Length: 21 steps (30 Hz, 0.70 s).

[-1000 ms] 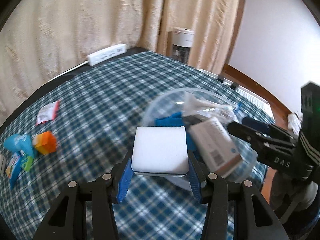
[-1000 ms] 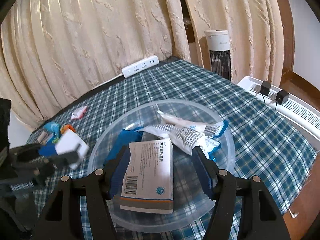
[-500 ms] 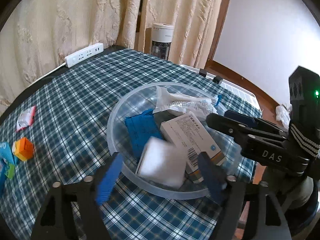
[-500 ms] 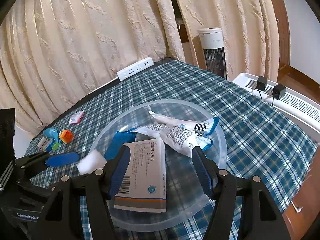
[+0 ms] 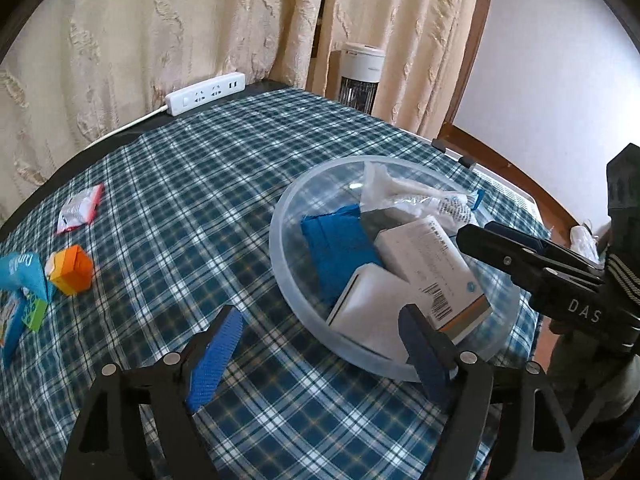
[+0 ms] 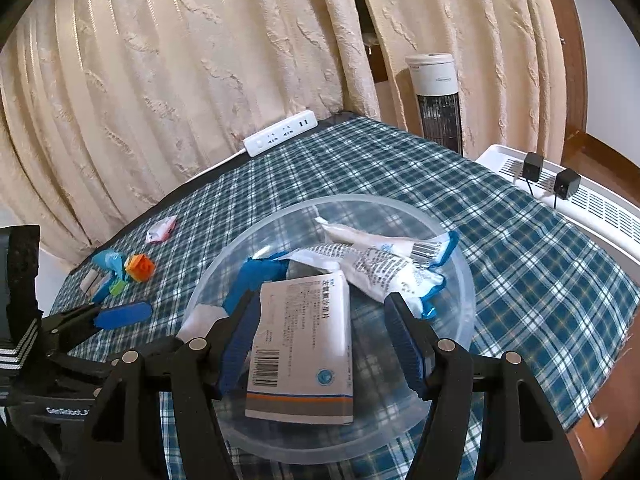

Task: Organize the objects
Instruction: 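Lower the white sponge into the basin with the left gripper while the right gripper releases the box, then move both grippers away from the basin toward the scattered items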

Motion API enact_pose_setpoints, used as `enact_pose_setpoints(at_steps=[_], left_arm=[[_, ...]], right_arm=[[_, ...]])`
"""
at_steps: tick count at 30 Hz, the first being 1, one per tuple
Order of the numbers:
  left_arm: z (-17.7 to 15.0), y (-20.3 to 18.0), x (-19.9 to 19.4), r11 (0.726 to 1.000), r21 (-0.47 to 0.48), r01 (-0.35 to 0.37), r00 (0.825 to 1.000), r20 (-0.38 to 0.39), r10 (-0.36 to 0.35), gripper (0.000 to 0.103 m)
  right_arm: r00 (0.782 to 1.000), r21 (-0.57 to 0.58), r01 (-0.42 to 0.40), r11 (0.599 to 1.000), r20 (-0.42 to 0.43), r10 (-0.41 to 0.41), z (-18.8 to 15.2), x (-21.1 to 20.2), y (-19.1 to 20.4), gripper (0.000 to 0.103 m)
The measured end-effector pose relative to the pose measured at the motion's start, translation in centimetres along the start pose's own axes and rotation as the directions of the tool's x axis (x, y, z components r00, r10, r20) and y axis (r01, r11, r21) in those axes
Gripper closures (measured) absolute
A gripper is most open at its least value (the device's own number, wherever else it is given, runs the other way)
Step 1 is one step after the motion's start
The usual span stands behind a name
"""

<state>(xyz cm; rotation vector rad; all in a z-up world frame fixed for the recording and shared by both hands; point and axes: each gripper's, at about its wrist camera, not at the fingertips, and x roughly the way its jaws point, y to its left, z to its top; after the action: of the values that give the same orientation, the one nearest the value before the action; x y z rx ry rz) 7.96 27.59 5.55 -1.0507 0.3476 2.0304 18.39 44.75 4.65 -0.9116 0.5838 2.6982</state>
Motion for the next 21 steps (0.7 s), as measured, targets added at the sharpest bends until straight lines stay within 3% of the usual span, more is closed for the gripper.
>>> enact_pose_setpoints(at_steps=[9,21], left_arm=[[-0.4,1.4,-0.7,0.998,-0.032,-0.049,0.999,0.023,0.049,0.006],[-1.3,5.7,-2.2,0.981,-0.159,-0.111,0.992,0.035,0.118,0.001]], right_arm=[[1.000,0.002,-0.006,1.000,-0.005,0.006,0.0,0.3,1.2,0.033],[0.999,-0.024,-0.030,0.999,0.020,0.030,0.8,0.0,3.6,0.030]])
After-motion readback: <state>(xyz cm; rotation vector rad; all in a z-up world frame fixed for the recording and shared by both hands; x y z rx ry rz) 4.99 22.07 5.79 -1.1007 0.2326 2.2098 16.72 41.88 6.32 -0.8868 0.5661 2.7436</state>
